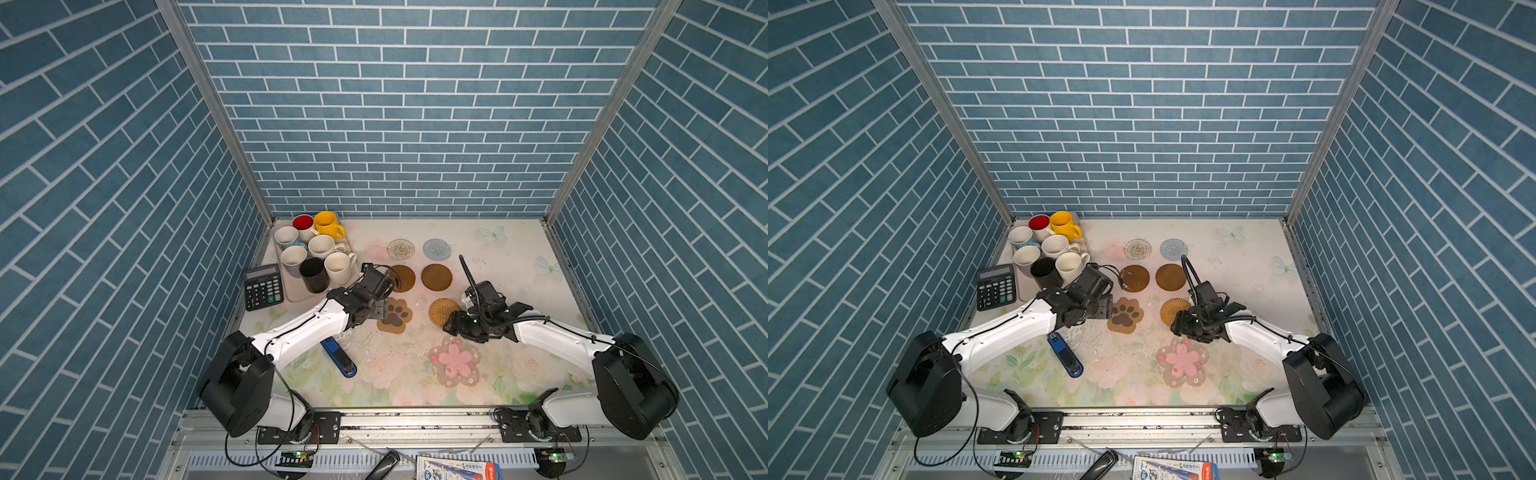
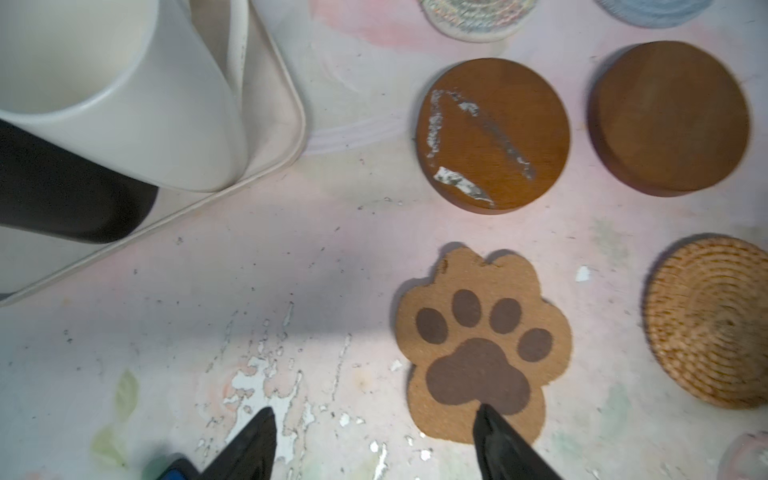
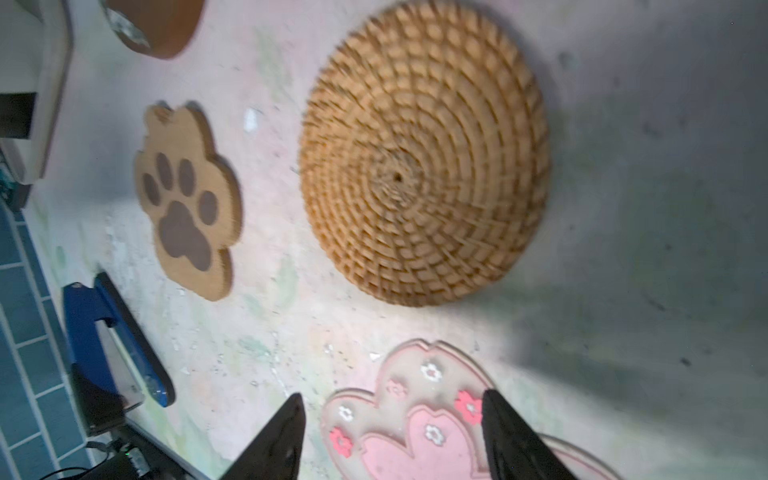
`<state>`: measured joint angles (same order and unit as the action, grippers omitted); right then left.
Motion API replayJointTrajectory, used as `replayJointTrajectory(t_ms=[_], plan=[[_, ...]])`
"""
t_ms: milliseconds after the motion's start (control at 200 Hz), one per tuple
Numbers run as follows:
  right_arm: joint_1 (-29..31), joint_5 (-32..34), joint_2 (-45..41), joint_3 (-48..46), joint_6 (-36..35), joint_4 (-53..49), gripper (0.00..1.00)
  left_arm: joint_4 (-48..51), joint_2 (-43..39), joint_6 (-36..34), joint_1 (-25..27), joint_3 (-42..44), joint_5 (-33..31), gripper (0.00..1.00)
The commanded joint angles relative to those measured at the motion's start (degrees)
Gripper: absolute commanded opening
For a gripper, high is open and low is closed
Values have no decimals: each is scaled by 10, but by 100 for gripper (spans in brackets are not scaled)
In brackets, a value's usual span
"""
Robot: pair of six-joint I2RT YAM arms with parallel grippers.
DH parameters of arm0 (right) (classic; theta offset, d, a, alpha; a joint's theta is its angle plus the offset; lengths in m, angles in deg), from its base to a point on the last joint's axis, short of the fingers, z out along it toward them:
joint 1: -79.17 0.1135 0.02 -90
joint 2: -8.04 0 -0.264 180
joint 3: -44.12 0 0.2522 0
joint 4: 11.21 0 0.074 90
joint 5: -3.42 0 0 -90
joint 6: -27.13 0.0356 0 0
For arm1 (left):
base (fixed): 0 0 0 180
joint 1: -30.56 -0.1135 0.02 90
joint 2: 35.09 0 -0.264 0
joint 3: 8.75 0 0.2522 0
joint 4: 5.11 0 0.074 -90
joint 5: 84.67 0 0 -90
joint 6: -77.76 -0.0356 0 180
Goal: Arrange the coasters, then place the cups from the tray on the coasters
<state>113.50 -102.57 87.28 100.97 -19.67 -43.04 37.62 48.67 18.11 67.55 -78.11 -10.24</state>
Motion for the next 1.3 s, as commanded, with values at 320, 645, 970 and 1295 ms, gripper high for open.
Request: replayJointTrajectory(t_ms=[320,645,970,1295], plan=[[-98,-94,29,129,-82,9,67,40,201,-55,-47,-216,-61,66],[-117,-108,68,142,-107,35,67,105,344,-71,-82,-378,-82,63],[-118,-140,48,116,-95,73,63,157,445,-79,-95,-491,-109,52],[-116,-148,62,99,-86,105,61,219,502,-75,-114,-553,-135,42]])
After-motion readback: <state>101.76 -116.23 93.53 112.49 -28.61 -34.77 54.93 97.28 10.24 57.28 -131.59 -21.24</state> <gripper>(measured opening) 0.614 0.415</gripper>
